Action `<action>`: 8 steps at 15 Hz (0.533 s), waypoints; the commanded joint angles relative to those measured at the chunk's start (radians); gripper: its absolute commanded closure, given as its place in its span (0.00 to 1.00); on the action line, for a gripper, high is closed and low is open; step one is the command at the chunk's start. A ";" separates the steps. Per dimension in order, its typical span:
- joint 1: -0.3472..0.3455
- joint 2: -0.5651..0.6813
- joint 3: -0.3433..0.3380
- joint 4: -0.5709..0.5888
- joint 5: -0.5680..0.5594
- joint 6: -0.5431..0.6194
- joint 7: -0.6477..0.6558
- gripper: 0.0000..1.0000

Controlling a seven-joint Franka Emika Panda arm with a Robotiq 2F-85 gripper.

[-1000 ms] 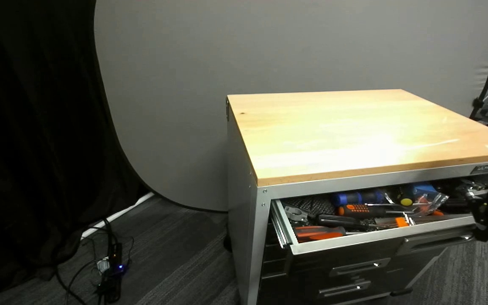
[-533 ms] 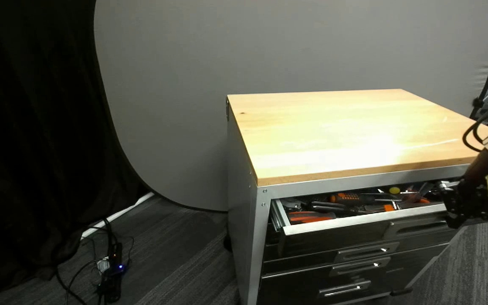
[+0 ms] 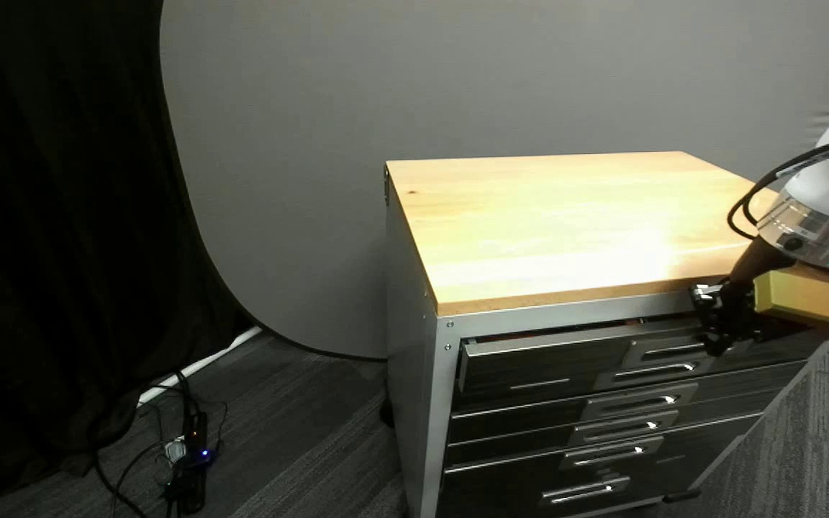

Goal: Put the screwdriver in the drawer and close the drawer.

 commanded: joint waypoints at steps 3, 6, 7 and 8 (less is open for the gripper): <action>0.070 0.077 -0.029 0.107 0.002 0.051 0.020 0.95; 0.095 0.072 -0.040 0.099 -0.002 0.057 0.017 0.95; 0.102 0.063 -0.047 0.096 -0.011 0.037 0.008 0.95; 0.102 0.048 -0.051 0.086 -0.011 0.024 0.001 0.71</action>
